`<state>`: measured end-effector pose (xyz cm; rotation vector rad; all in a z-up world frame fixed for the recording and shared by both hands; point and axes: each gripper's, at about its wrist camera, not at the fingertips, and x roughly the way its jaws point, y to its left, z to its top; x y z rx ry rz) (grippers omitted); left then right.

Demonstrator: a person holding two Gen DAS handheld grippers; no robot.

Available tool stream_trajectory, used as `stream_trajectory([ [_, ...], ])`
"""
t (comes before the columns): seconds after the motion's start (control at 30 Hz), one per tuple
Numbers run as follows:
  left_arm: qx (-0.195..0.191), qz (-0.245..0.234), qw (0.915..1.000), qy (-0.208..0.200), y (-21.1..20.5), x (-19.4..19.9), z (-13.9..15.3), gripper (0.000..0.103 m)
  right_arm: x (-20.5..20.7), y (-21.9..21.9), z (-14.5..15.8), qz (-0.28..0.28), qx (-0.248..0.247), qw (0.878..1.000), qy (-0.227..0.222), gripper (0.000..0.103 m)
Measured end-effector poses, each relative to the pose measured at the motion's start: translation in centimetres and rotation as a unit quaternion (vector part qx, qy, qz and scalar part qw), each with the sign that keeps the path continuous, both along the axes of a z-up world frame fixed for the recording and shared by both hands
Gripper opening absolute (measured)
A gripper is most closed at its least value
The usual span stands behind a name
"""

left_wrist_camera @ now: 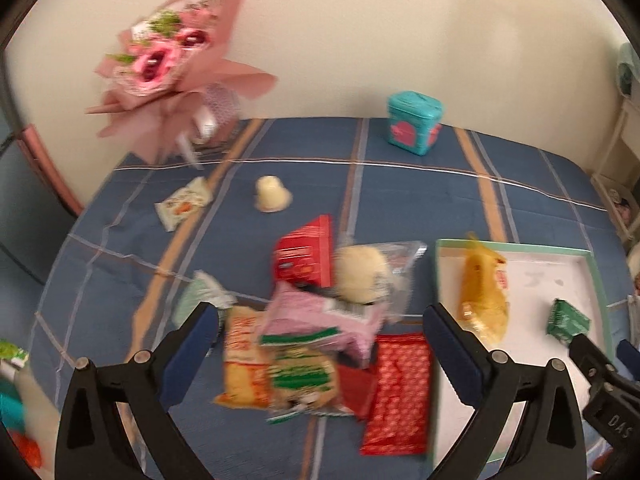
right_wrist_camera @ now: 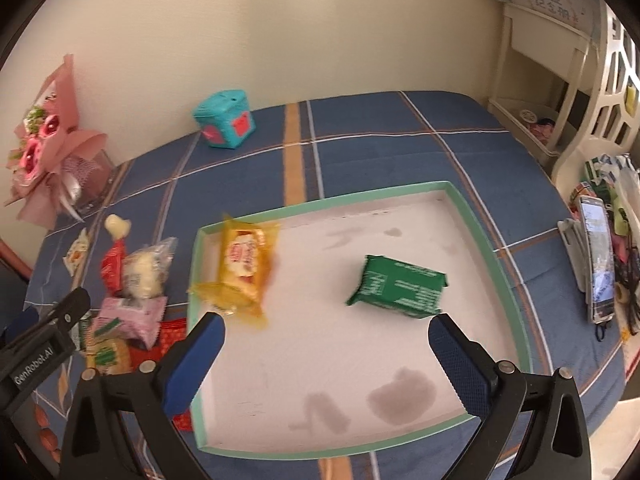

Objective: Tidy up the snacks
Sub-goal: 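Open both grippers to drop the two snacks into the tray, then move both grippers back toward the remaining snack pile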

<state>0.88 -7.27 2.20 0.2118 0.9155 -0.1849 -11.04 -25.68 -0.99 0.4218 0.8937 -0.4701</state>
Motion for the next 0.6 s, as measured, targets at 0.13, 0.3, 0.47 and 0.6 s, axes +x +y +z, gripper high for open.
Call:
stream_trajectory([
  [0.13, 0.015, 0.039, 0.9991, -0.002, 2.0, -0.4, 0.3, 0.102, 0.1, 1.5, 0.3, 0.012, -0.012, 1.0, -0.006, 0.103],
  [0.3, 0.023, 0.064, 0.9977, 0.005, 4.1, -0.8, 0.4, 0.102, -0.2, 3.2, 0.6, 0.021, -0.023, 0.999, -0.014, 0.103],
  [0.47, 0.018, 0.073, 0.997, 0.021, 5.8, -1.3, 0.4, 0.102, -0.3, 5.0, 1.2, 0.029, -0.049, 0.998, -0.021, 0.103],
  [0.6, 0.011, 0.08, 0.9962, 0.032, 7.0, -1.4, 0.3, 0.102, -0.5, 5.9, 1.2, 0.048, -0.018, 0.998, -0.044, 0.103],
])
